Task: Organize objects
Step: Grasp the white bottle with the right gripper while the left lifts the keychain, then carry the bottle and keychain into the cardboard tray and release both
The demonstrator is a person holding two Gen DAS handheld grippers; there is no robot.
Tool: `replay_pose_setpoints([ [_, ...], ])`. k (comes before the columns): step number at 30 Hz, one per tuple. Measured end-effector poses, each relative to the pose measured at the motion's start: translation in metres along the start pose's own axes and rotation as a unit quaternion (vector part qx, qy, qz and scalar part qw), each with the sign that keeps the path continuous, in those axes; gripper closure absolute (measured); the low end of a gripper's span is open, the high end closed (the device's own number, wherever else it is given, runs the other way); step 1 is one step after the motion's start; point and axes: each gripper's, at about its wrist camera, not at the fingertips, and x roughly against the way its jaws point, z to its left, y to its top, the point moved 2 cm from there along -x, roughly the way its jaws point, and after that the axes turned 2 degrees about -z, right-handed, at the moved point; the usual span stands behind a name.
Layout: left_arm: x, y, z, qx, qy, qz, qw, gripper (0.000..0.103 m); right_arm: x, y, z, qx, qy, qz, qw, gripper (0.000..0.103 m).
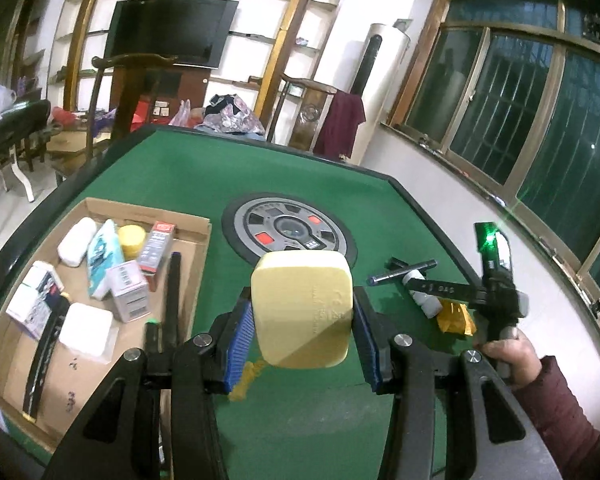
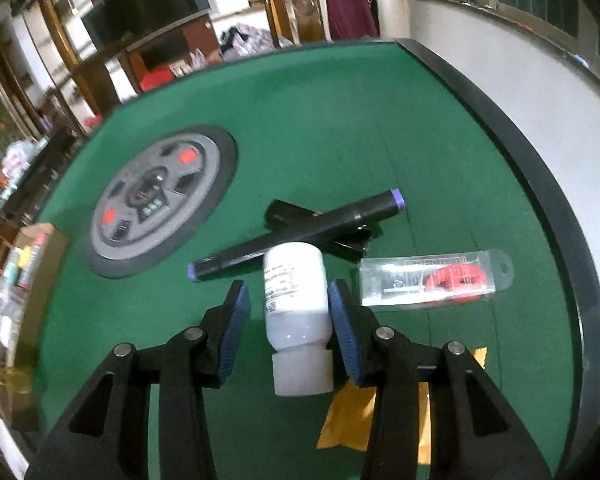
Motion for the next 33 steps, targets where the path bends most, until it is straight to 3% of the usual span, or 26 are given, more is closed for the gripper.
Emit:
replay_pose_setpoints([
  [6, 0.010, -0.005, 0.018, 0.020, -0.006, -0.009, 0.9997, 0.062, -0.012, -0.003, -0.003, -0.004, -0.020, 0.021, 1.000, 0.071],
  [11, 0.013, -0.010, 0.033, 0.040, -0.015, -0.009, 0.9990, 0.062, -0.005, -0.010, -0.004, -0.018, 0.007, 0.027, 0.999, 0.071],
  [20, 0.034, -0.008, 0.048, 0.048, -0.022, -0.028, 0.9982, 0.062, 0.026, -0.033, 0.010, -0.065, 0.143, 0.033, 0.987, 0.071],
  [33, 0.072, -0.010, 0.090, 0.084, -0.009, -0.049, 0.9952, 0.062, 0.055, -0.029, 0.107, -0.037, 0.286, 0.030, 0.957, 0.071],
])
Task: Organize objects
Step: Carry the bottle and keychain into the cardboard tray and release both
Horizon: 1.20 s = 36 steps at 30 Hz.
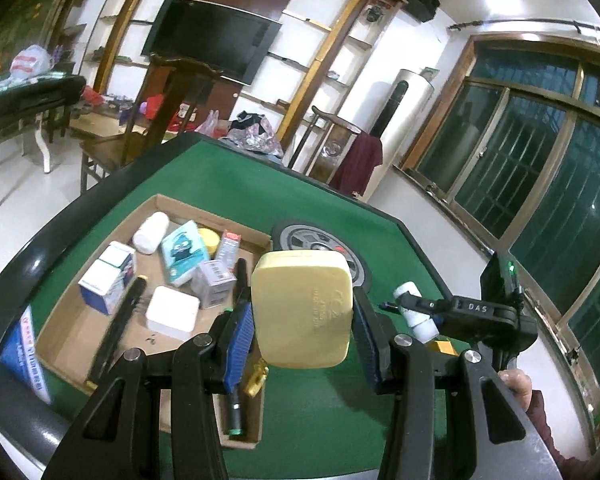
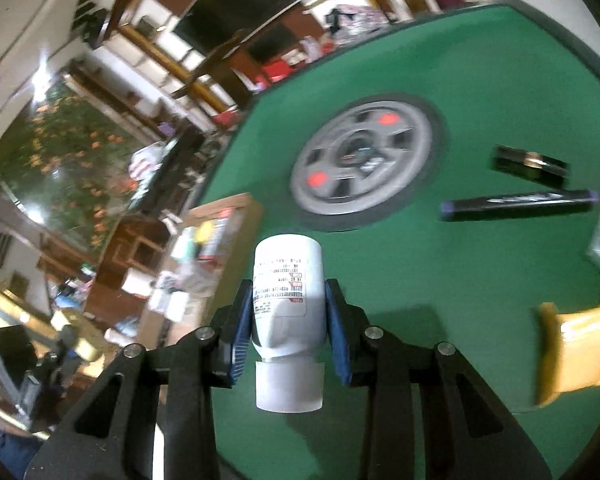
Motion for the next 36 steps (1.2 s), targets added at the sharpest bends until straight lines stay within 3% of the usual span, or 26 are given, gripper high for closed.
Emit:
replay_pose_setpoints([
  [15, -0.001, -0.012, 0.054, 0.035, 0.047, 0.039, 0.9975, 0.062, -0.092, -0.031, 0.103, 0.047, 0.085, 0.093, 0.991, 0.071],
  [28, -0.035, -0.020, 0.108, 0.046, 0.131, 0.097, 0.9856, 0.062, -0.177, -0.061, 0.132, 0.043, 0.071, 0.161, 0.983, 0.071],
  [36, -0.036, -0.020, 0.119, 0.057, 0.133, 0.091, 0.9853, 0.062, -0.192, -0.064, 0.135, 0.056, 0.047, 0.163, 0.984, 0.071],
])
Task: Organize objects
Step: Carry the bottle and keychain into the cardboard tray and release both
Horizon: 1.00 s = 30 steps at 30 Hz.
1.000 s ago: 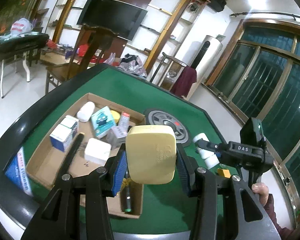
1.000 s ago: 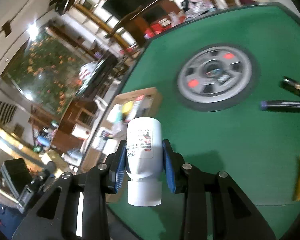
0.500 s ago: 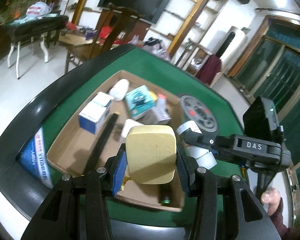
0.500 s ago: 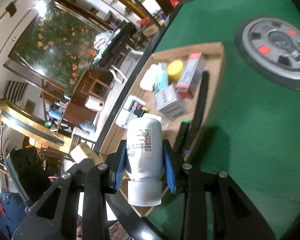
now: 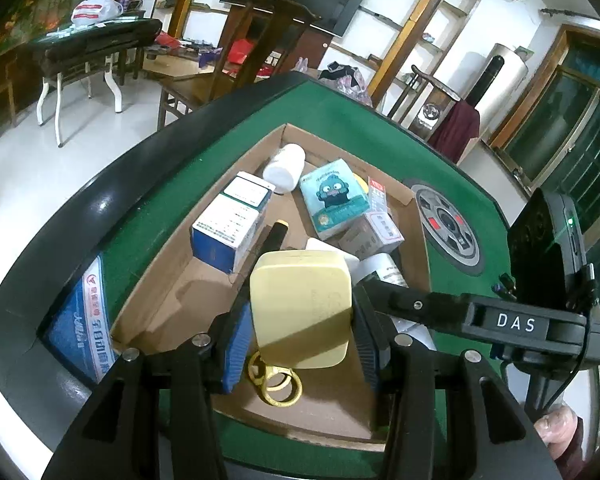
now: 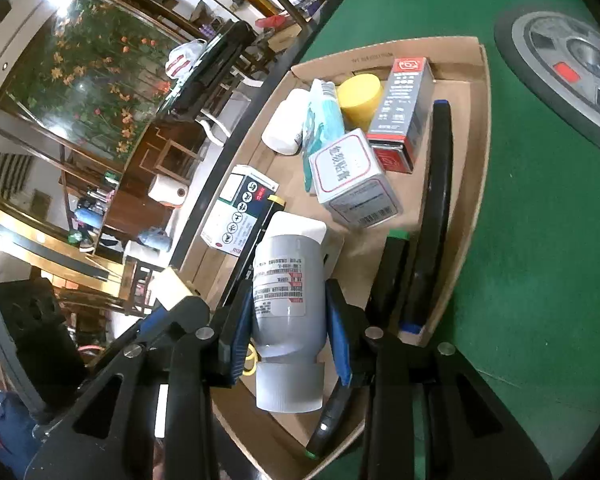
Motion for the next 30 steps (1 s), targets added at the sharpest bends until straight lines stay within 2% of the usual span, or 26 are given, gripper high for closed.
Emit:
replay_pose_setpoints([
  [4, 0.011, 0.004, 0.005, 0.010, -0.001, -0.015, 0.9998, 0.060, -0.002, 0.000, 0.006, 0.018, -0.019, -0.004, 1.000, 0.071],
  [7, 0.022, 0.008, 0.011, 0.023, -0.007, -0.031, 0.9992, 0.053, -0.004, -0.003, 0.011, 0.037, -0.039, -0.005, 0.999, 0.070],
  [13, 0.034, 0.013, 0.019, 0.041, -0.005, -0.054, 0.9977, 0.048, -0.007, -0.012, 0.022, 0.072, -0.077, -0.003, 0.994, 0.070],
  [20, 0.034, 0.013, 0.017, 0.042, 0.001, -0.055, 0.9976, 0.047, -0.013, -0.024, 0.037, 0.103, -0.079, 0.020, 0.991, 0.071],
  [25, 0.041, 0.012, 0.005, 0.019, 0.023, -0.070, 0.9971, 0.044, -0.020, -0.032, 0.047, 0.112, -0.085, 0.033, 0.989, 0.070],
  [30, 0.051, 0.011, -0.012, -0.015, 0.069, -0.096, 0.9929, 0.042, -0.001, -0.030, 0.046, 0.117, -0.086, 0.007, 0.989, 0.068],
])
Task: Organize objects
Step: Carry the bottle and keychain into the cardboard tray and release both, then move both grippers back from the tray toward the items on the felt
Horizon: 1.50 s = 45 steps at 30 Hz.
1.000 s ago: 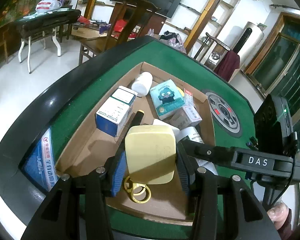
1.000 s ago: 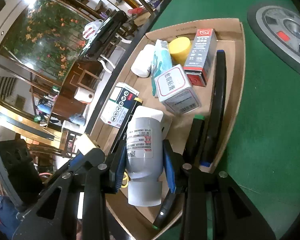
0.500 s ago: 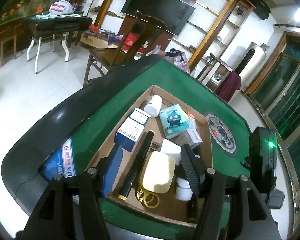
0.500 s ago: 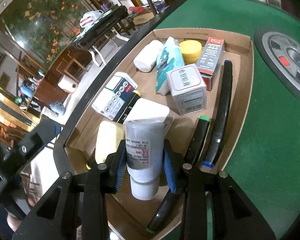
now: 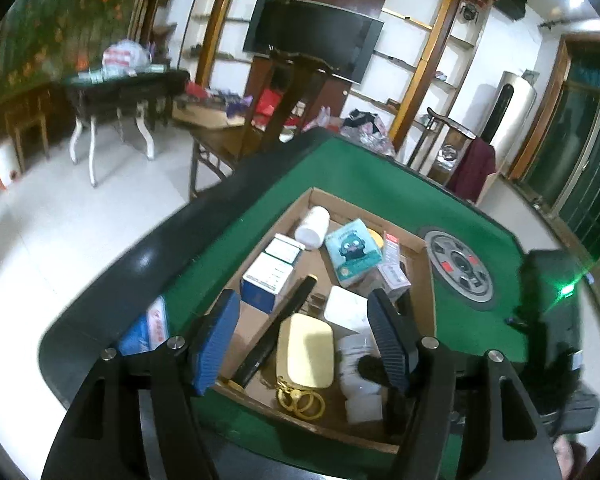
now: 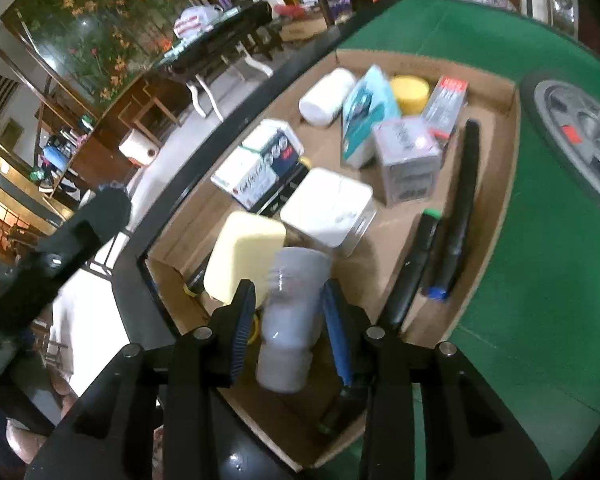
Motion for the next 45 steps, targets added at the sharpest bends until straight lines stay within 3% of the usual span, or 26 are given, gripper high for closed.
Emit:
replay_pose_setpoints([
  [4, 0.006, -0.001, -0.015, -0.026, 0.030, -0.014, 0.9991, 0.041, 0.020, -0.001, -0.007, -0.003, -0.005, -0.026, 1.000, 0.061],
  [13, 0.016, -0.006, -0.068, -0.095, 0.067, -0.035, 0.9926, 0.040, 0.055, -0.009, -0.030, -0.022, -0.017, -0.063, 0.998, 0.060],
  [32, 0.015, -0.032, -0.176, -0.211, 0.071, -0.026, 0.9747, 0.040, 0.115, -0.036, -0.089, -0.062, -0.048, -0.118, 0.990, 0.060],
  [45, 0.008, -0.047, -0.229, -0.261, 0.062, -0.018, 0.9632, 0.040, 0.151, -0.052, -0.151, -0.117, -0.065, -0.147, 0.980, 0.060],
])
